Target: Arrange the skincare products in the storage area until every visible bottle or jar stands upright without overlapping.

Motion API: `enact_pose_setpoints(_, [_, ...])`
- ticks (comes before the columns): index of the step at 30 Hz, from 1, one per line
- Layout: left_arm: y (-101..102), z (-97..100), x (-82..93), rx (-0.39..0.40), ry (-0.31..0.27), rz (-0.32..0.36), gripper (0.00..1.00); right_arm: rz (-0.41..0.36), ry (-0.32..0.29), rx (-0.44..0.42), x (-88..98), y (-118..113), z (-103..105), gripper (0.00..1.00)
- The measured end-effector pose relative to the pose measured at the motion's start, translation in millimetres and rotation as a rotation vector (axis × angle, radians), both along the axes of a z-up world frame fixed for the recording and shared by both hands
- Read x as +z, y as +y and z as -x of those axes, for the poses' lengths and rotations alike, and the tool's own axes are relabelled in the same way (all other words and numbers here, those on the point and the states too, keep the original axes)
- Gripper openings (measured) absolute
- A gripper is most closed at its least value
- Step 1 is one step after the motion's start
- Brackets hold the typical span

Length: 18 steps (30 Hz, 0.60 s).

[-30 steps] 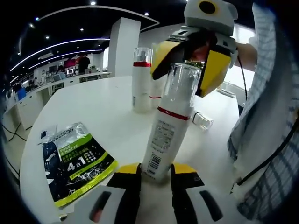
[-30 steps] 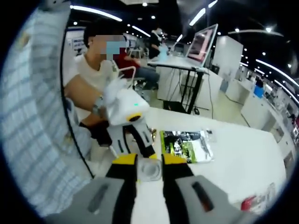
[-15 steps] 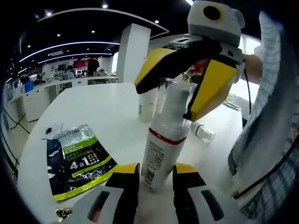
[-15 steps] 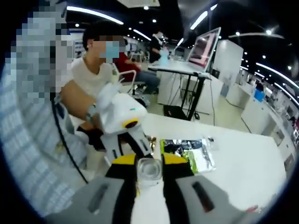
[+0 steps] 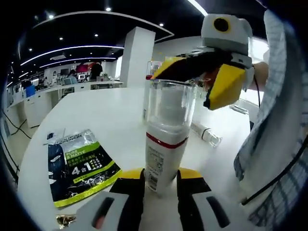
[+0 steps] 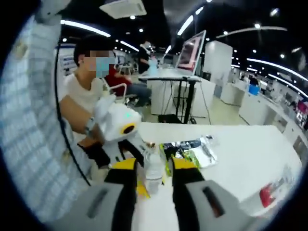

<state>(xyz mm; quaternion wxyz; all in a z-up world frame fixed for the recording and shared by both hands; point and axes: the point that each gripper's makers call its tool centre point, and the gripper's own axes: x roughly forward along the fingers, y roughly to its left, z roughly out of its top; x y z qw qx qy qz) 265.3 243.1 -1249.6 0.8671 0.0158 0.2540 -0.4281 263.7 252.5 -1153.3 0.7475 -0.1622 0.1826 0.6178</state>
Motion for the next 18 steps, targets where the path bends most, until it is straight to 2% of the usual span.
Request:
enact_pose_setpoints(2, [2.5, -2.1, 0.0, 0.009, -0.020, -0.017, 0.27, 0.048, -0.015, -0.011, -13.7, -5.8, -0.2, 0.26])
enact_pose_setpoints(5, [1.2, 1.0, 3.0, 0.004, -0.004, 0.010, 0.30, 0.056, 0.013, -0.054, -28.3, -2.0, -0.4, 0.26])
enact_pose_setpoints(9, [1.9, 5.4, 0.6, -0.018, -0.005, -0.013, 0.31, 0.126, 0.030, -0.064, -55.0, 1.4, 0.3, 0.23])
enact_pose_setpoints(18, [11.4, 13.5, -3.8, -0.012, 0.005, -0.035, 0.31, 0.160, -0.003, -0.091, -64.5, -9.8, -10.4, 0.20])
